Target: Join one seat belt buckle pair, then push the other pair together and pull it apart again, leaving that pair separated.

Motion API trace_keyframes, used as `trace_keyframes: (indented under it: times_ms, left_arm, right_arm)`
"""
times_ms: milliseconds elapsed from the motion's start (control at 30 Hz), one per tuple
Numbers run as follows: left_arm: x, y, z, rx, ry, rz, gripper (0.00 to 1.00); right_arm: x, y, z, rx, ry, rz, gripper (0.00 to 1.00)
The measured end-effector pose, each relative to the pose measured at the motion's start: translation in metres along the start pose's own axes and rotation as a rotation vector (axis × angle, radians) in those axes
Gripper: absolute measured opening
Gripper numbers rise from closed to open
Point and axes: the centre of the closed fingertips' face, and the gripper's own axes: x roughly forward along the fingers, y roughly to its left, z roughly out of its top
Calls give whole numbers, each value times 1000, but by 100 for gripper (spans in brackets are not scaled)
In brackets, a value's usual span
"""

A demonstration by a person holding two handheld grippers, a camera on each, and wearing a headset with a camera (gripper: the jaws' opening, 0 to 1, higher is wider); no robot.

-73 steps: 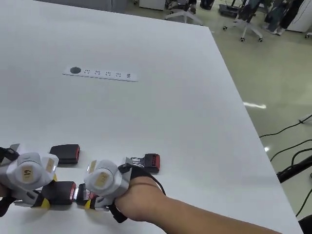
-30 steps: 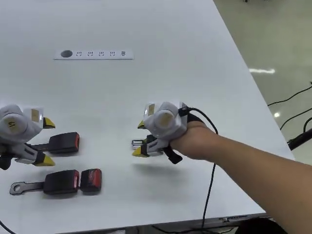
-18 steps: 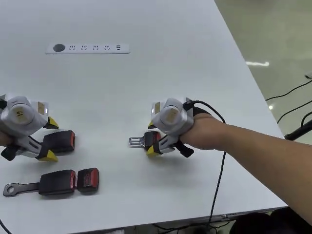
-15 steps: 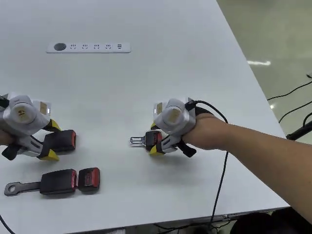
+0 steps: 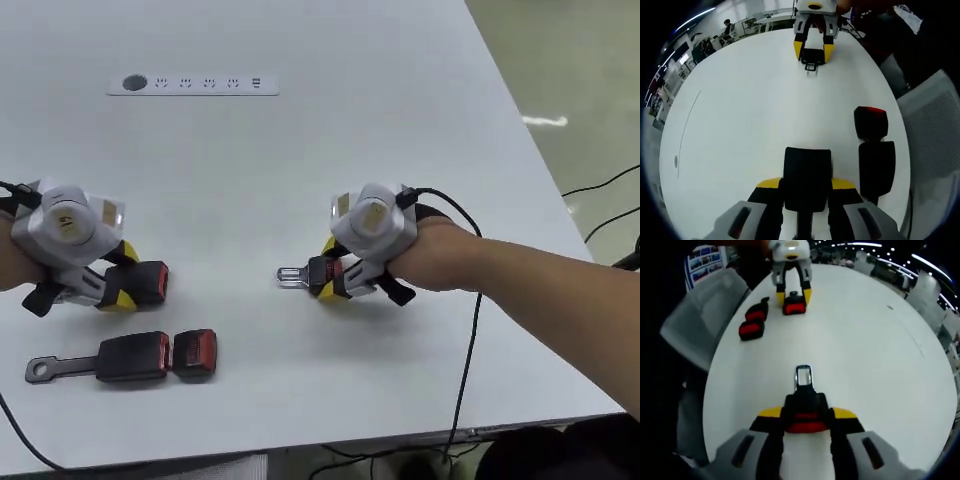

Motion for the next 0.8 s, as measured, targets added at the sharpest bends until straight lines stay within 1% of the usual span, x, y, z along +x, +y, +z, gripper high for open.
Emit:
trace_keyframes:
  times_ms: [167,233,267,333,467,567,633,700,733,767,800]
  left_arm:
    - [0,0,-1,1,14,-3,34]
    - [0,0,-1,-4,14,0,34]
    - [0,0,-1,-10,12,4,34]
    - [0,0,-1,-20,10,10,34]
    - [0,0,-1,-23,15,12,34]
    - [0,0,-1,-21,22,12,34]
    - [0,0,-2,-21,23,12,34]
    - [0,0,-2,-21,25,12,34]
    - [0,0,-2,-21,28,12,34]
    - [0,0,-2,-17,34,11,34]
    - [0,0,-2,-14,39,9,34]
  right_arm:
    - [0,0,1,4,1,-3,35]
    - [2,-1,3,12,14,-8,35]
    - [4,-3,6,28,24,-19,35]
    - [6,-2,10,23,27,-20,35]
    - [14,2,23,14,11,-26,35]
    - [21,5,36,-26,2,-35,35]
    - [26,6,43,-32,-7,-36,35]
    - [29,8,50,-32,-18,-35,35]
    - [34,9,57,-3,-30,-29,35]
    - [36,10,60,-3,-32,-25,35]
    - [39,10,66,-7,-32,-35,35]
